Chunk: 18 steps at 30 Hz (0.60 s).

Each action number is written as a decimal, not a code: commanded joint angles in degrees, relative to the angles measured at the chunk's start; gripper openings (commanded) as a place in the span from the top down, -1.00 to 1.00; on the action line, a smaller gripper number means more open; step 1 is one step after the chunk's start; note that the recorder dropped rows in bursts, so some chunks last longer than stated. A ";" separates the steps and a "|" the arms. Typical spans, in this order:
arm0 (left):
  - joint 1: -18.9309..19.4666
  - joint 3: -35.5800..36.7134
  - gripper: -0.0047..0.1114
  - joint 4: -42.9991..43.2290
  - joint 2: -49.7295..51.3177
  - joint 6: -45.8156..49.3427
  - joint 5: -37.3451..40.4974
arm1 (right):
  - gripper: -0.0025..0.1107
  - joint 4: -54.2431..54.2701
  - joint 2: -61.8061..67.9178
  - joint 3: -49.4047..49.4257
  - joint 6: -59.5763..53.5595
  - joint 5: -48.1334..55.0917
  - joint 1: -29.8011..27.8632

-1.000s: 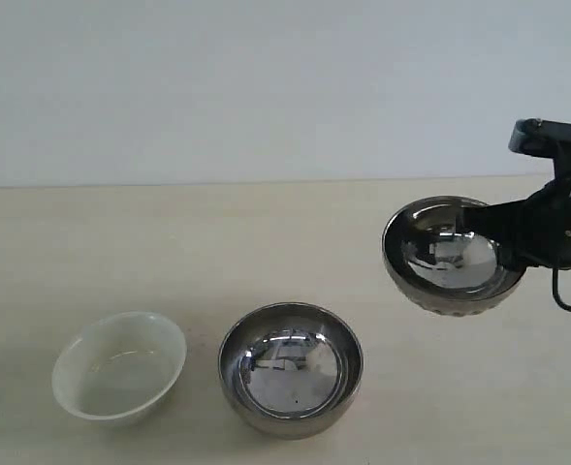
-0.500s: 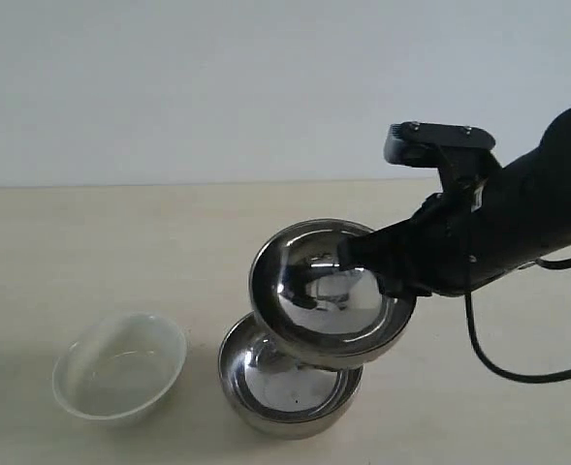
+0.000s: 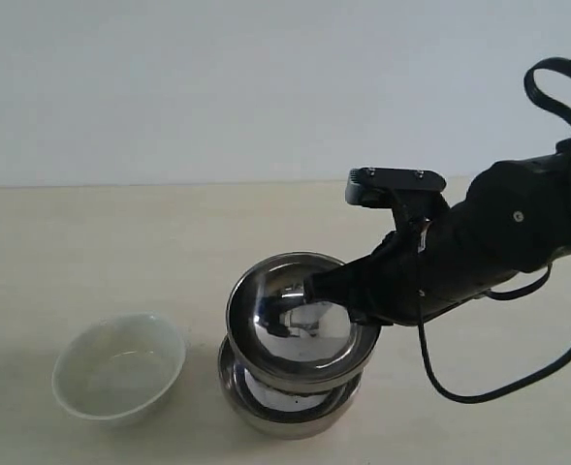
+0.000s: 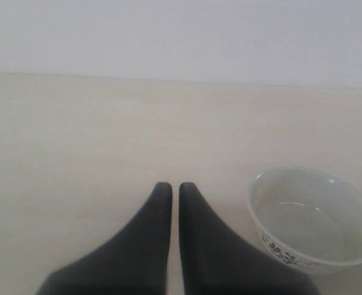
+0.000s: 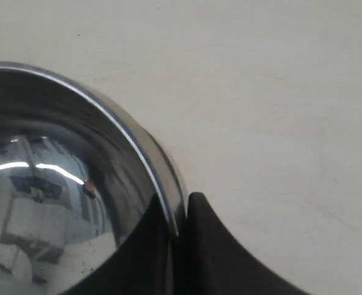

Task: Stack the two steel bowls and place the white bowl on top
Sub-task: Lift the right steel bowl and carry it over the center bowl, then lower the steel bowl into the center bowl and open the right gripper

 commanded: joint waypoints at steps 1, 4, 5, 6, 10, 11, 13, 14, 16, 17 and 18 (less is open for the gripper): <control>-0.29 0.17 0.85 0.00 -0.18 -0.27 -0.43 | 0.96 0.01 0.81 -0.05 -0.45 -1.21 0.11; -0.29 0.17 0.85 0.00 -0.18 -0.27 -0.43 | 0.96 0.01 1.10 -0.05 -0.57 -1.21 0.11; -0.29 0.17 0.85 0.00 -0.18 -0.27 -0.43 | 0.96 0.01 1.20 -0.05 -0.57 -1.21 0.11; -0.29 0.17 0.85 0.00 -0.18 -0.27 -0.43 | 0.96 0.46 1.21 -0.05 -0.57 -1.21 0.11; -0.29 0.17 0.85 0.00 -0.18 -0.27 -0.43 | 0.96 0.86 1.21 -0.05 -0.57 -1.09 0.11; -0.29 0.17 0.85 0.00 -0.18 -0.27 -0.43 | 0.96 0.86 1.21 -0.05 -0.57 -1.08 0.22; -0.29 0.17 0.85 0.00 -0.18 -0.27 -0.43 | 0.96 0.86 1.21 -0.05 -0.74 -1.08 0.96; -0.29 0.17 0.85 0.00 -0.18 -0.27 -0.43 | 0.96 0.86 1.21 -0.05 -1.22 -1.46 1.72; -0.29 0.17 0.85 0.00 -0.18 -0.27 -0.43 | 0.96 0.86 1.21 -0.05 -1.53 -2.80 2.99; -0.29 0.17 0.85 0.00 -0.18 -0.27 -0.43 | 0.96 0.86 1.21 -0.05 -1.53 -3.09 3.44; -0.29 0.17 0.85 0.00 -0.18 -0.27 -0.43 | 0.96 0.86 1.21 -0.05 -1.53 -3.37 3.54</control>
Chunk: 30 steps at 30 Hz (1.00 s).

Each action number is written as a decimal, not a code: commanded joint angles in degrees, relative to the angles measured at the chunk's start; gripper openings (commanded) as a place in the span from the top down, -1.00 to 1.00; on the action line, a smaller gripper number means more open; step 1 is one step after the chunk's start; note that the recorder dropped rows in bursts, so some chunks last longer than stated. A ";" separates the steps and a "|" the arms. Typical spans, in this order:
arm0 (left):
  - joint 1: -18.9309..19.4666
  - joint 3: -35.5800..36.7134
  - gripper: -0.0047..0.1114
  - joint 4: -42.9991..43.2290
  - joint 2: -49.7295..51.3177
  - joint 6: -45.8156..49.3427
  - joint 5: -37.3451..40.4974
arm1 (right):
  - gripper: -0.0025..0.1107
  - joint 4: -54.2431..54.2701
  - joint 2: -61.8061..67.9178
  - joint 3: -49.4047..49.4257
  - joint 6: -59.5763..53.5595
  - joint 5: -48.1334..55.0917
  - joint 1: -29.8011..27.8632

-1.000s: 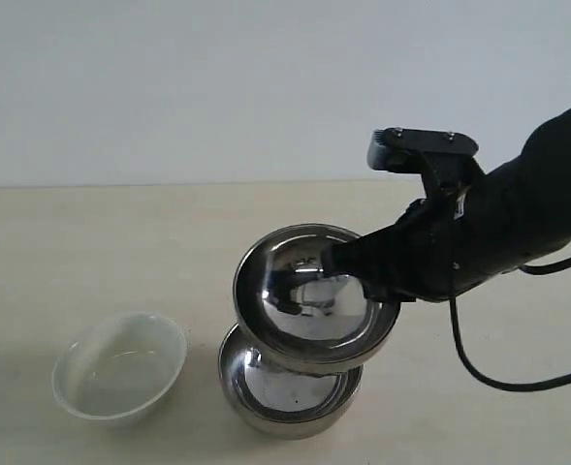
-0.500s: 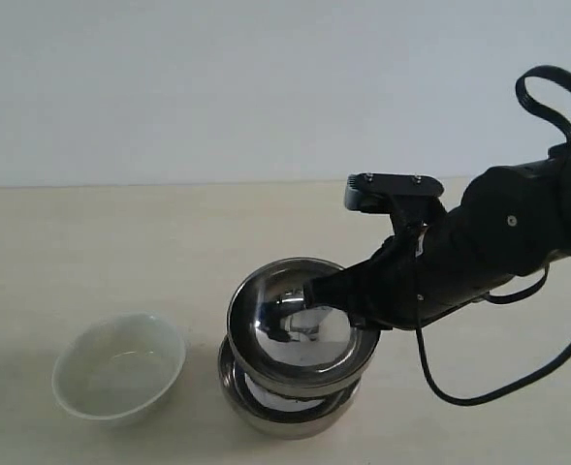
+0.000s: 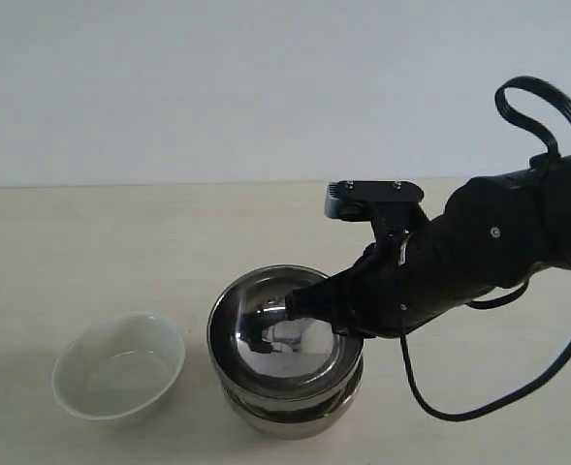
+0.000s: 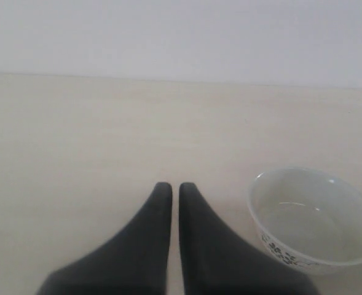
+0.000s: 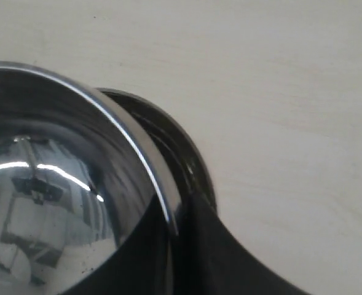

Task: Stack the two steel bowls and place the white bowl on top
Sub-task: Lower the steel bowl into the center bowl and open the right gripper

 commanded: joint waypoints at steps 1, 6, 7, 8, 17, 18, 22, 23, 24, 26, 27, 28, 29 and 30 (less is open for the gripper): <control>-0.29 0.17 0.85 0.00 -0.18 -0.27 -0.43 | 0.96 0.14 -0.16 -0.05 -0.50 -2.27 1.07; -0.29 0.17 0.85 0.00 -0.18 -0.27 -0.43 | 0.96 0.14 -0.07 -0.05 -0.66 -1.98 1.07; -0.29 0.17 0.85 0.00 -0.18 -0.27 -0.43 | 0.96 0.04 0.08 -0.05 -0.95 -1.98 1.07; -0.29 0.17 0.85 0.00 -0.18 -0.27 -0.43 | 0.96 0.03 0.32 -0.05 -1.12 -1.98 1.07; -0.29 0.17 0.85 0.00 -0.18 -0.27 -0.43 | 0.96 0.14 3.13 -0.05 -1.02 -3.65 1.07; -0.29 0.17 0.85 0.00 -0.18 -0.27 -0.43 | 0.96 0.14 3.13 -0.05 -1.02 -3.65 1.07; -0.29 0.17 0.85 0.00 -0.18 -0.27 -0.43 | 0.96 0.14 3.13 -0.05 -1.02 -3.73 1.07; -0.29 0.17 0.85 0.00 -0.18 -0.27 -0.43 | 0.96 0.14 3.13 -0.05 -1.13 -3.73 1.07; -0.29 0.17 0.85 0.00 -0.18 -0.27 -0.43 | 0.96 0.14 3.13 -0.05 -1.13 -3.73 1.07; -0.29 0.17 0.85 0.00 -0.18 -0.27 -0.43 | 0.94 0.14 3.13 -0.05 -1.26 -3.73 1.07; -0.29 0.17 0.85 0.00 -0.18 -0.27 -0.43 | 0.91 0.14 3.13 -0.05 -1.26 -3.73 1.07; -0.29 0.17 0.85 0.00 -0.18 -0.27 -0.43 | 0.85 0.14 3.13 -0.05 -1.26 -3.73 1.07; -0.29 0.17 0.85 0.00 -0.18 -0.27 -0.43 | 0.76 0.14 3.13 -0.05 -1.26 -3.73 1.07; -0.29 0.17 0.85 0.00 -0.18 -0.27 -0.43 | 0.65 0.14 3.13 -0.05 -1.26 -3.73 1.07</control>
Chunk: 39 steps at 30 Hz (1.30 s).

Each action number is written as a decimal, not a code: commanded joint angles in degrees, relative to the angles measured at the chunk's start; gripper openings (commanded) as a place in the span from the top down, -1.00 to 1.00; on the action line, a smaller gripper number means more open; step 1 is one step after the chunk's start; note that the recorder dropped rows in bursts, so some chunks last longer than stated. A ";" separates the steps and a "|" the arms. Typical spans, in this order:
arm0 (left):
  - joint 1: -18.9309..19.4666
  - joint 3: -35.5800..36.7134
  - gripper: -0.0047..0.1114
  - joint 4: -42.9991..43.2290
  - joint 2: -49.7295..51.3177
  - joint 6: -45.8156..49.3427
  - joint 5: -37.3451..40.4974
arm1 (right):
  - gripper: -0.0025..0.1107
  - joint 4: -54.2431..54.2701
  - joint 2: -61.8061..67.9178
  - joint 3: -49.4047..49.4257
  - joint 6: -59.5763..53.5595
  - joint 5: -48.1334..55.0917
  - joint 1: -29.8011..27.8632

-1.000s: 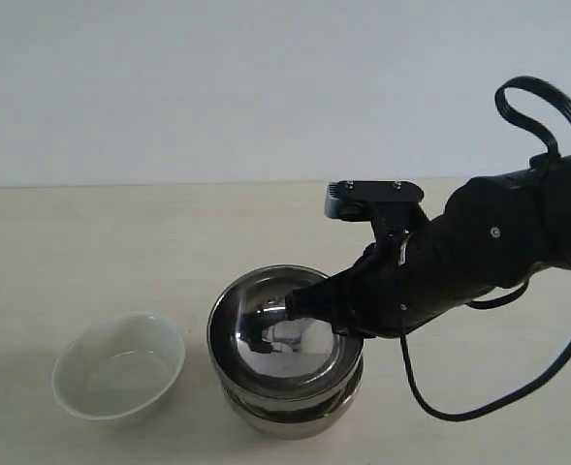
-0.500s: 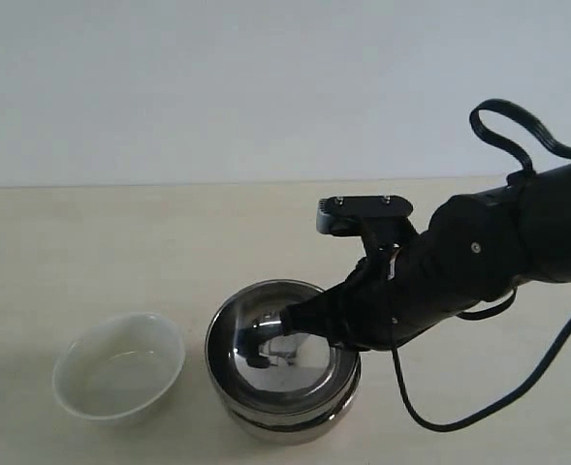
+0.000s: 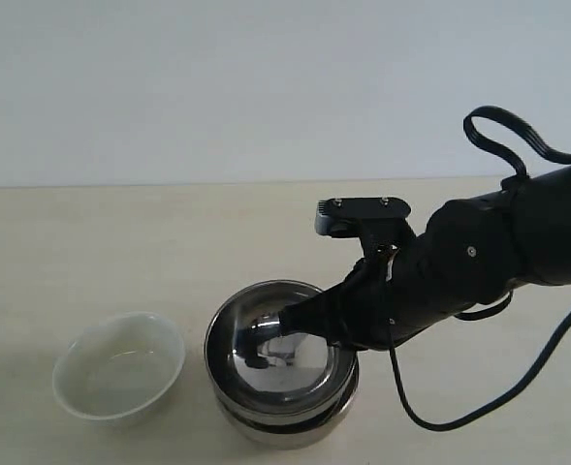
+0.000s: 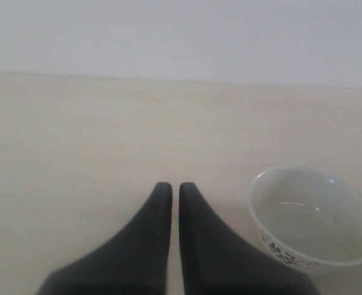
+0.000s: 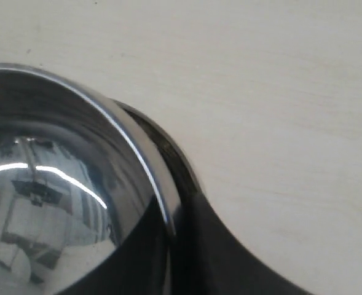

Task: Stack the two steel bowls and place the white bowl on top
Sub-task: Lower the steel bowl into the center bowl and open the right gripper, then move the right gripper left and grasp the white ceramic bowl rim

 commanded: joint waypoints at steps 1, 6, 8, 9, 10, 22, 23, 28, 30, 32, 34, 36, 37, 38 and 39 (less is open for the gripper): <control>-0.29 0.17 0.85 0.00 -0.18 -0.27 -0.43 | 0.53 -0.06 -0.34 -0.05 -0.37 -1.05 0.17; -0.29 0.17 0.85 0.00 -0.18 -0.27 -0.43 | 0.09 -0.06 -0.34 -0.15 -0.37 -1.36 0.17; -0.29 0.17 0.85 0.00 -0.18 -0.27 -0.43 | 0.10 -0.06 -0.34 -0.15 -0.47 -2.17 0.17; -0.29 0.17 0.85 0.00 -0.18 -0.27 -0.43 | 0.11 -0.06 -0.34 -0.15 -0.47 -2.41 0.17; -0.29 0.17 0.85 0.00 -0.18 -0.27 -0.43 | 0.11 -0.06 -0.34 -0.15 -0.47 -2.71 0.17; -0.29 0.17 0.85 0.00 -0.18 -0.27 -0.43 | 0.11 -0.18 -5.77 -0.15 -3.23 -4.41 0.17; -0.29 0.17 0.85 0.00 -0.18 -0.27 -0.43 | 0.13 -0.18 -6.88 -0.15 -3.37 -4.41 0.17; -0.29 0.17 0.85 0.00 -0.18 -0.27 -0.43 | 0.61 -0.18 -10.26 -0.15 -3.37 -2.26 0.17; -0.29 0.17 0.85 0.00 -0.18 -0.27 -0.43 | 0.90 -0.18 -10.10 -0.02 -3.58 -0.41 0.17; -0.29 0.17 0.85 0.00 -0.18 -0.27 -0.43 | 0.96 -0.18 -9.39 0.20 -4.64 1.05 0.17; -0.29 0.17 0.85 0.00 -0.18 -0.27 -0.43 | 0.96 -0.18 -8.89 1.22 -5.10 0.26 0.17; -0.29 0.17 0.85 0.00 -0.18 -0.27 -0.43 | 0.96 -0.18 -8.18 2.49 -5.10 -1.77 0.17; -0.29 0.17 0.85 0.00 -0.18 -0.27 -0.43 | 0.96 -0.18 -7.62 3.05 -5.10 -2.90 0.17; -0.29 0.17 0.85 0.00 -0.18 -0.27 -0.43 | 0.96 -0.18 -7.18 3.41 -4.99 -3.87 0.17; -0.29 0.17 0.85 0.00 -0.18 -0.27 -0.43 | 0.96 -0.18 -6.53 3.55 -4.87 -4.10 0.17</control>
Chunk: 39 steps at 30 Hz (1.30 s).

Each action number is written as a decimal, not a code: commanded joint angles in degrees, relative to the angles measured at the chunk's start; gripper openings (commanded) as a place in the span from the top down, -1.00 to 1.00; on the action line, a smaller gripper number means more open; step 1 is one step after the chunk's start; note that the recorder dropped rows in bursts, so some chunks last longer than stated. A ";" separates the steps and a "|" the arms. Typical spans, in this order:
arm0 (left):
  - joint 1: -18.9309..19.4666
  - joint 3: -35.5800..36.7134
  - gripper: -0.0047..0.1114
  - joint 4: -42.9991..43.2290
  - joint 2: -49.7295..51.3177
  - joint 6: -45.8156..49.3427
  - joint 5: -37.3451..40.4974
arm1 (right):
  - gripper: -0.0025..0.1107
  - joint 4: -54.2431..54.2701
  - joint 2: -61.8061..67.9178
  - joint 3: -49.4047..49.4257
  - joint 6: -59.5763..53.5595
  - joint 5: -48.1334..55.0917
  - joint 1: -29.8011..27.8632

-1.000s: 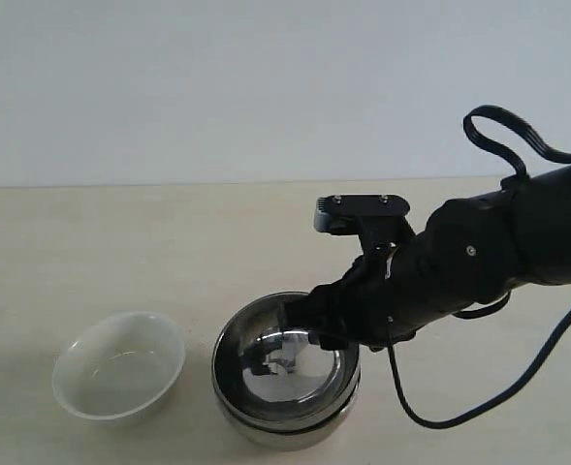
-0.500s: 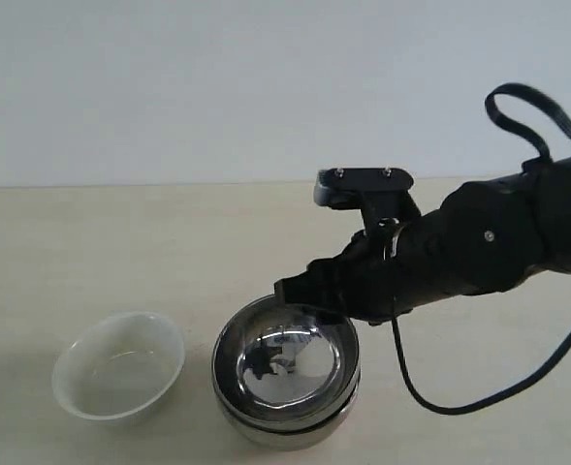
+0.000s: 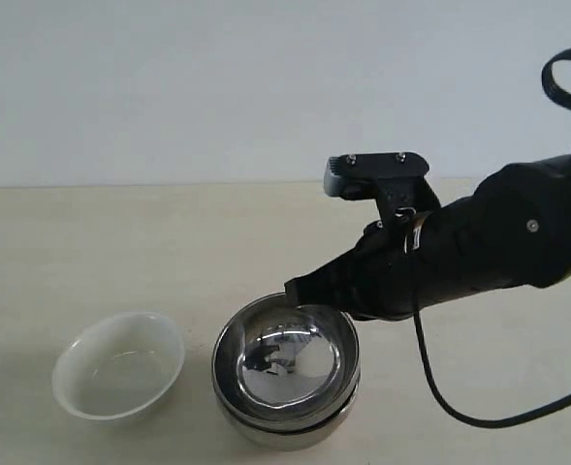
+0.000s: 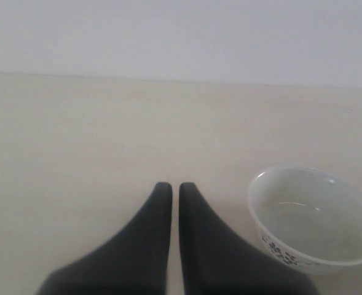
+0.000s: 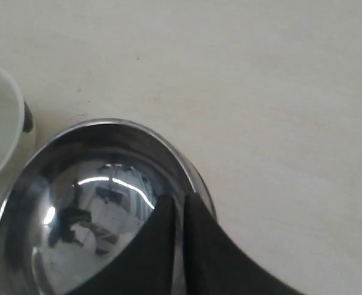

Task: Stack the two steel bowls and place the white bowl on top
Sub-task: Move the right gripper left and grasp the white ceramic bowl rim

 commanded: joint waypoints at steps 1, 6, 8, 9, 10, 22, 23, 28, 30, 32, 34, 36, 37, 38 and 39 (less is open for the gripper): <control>-0.29 0.17 0.85 0.00 -0.18 -0.27 -0.43 | 0.96 -0.39 2.25 1.49 -0.41 -3.31 0.08; -0.29 0.17 0.85 0.00 -0.18 -0.27 -0.43 | 0.96 -0.39 4.71 1.64 -0.41 -3.74 0.08; -0.29 0.17 0.85 0.00 -0.18 -0.27 -0.43 | 0.96 -0.39 5.05 1.64 -0.64 -4.24 0.08; -0.29 0.17 0.85 0.00 -0.18 -0.27 -0.43 | 0.96 -0.39 5.19 1.64 -0.64 -4.53 0.08; -0.29 0.17 0.85 0.00 -0.18 -0.27 -0.43 | 0.96 -0.39 5.19 1.64 -0.64 -4.80 0.08; -0.29 0.17 0.85 0.00 -0.18 -0.27 -0.43 | 0.96 -0.39 0.24 1.64 4.09 -9.59 0.36; -0.29 0.17 0.85 0.00 -0.18 -0.27 -0.43 | 0.96 -0.39 -0.51 1.64 3.83 -10.03 0.73; -0.29 0.17 0.85 0.00 -0.18 -0.27 -0.43 | 0.95 -0.39 -4.11 1.53 -2.34 -13.78 7.81; -0.29 0.17 0.85 0.00 -0.18 -0.27 -0.43 | 0.82 -0.39 -4.11 1.53 -3.22 -15.69 11.58; -0.29 0.17 0.85 0.00 -0.18 -0.27 -0.43 | 0.55 -0.39 -3.99 1.53 -5.59 -16.82 14.70; -0.29 0.17 0.85 0.00 -0.18 -0.27 -0.43 | 0.01 -0.39 -3.99 0.60 -8.16 -17.34 18.66; -0.29 0.17 0.85 0.00 -0.18 -0.27 -0.43 | -0.28 -0.39 -3.99 -0.65 -8.35 -17.12 20.90; -0.29 0.17 0.85 0.00 -0.18 -0.27 -0.43 | -0.35 -0.39 -3.88 -1.59 -8.94 -16.60 22.02; -0.29 0.17 0.85 0.00 -0.18 -0.27 -0.43 | -0.36 -0.39 -3.56 -2.63 -10.44 -15.82 23.09; -0.29 0.17 0.85 0.00 -0.18 -0.27 -0.43 | -0.35 -0.39 -3.08 -3.80 -11.96 -14.54 24.10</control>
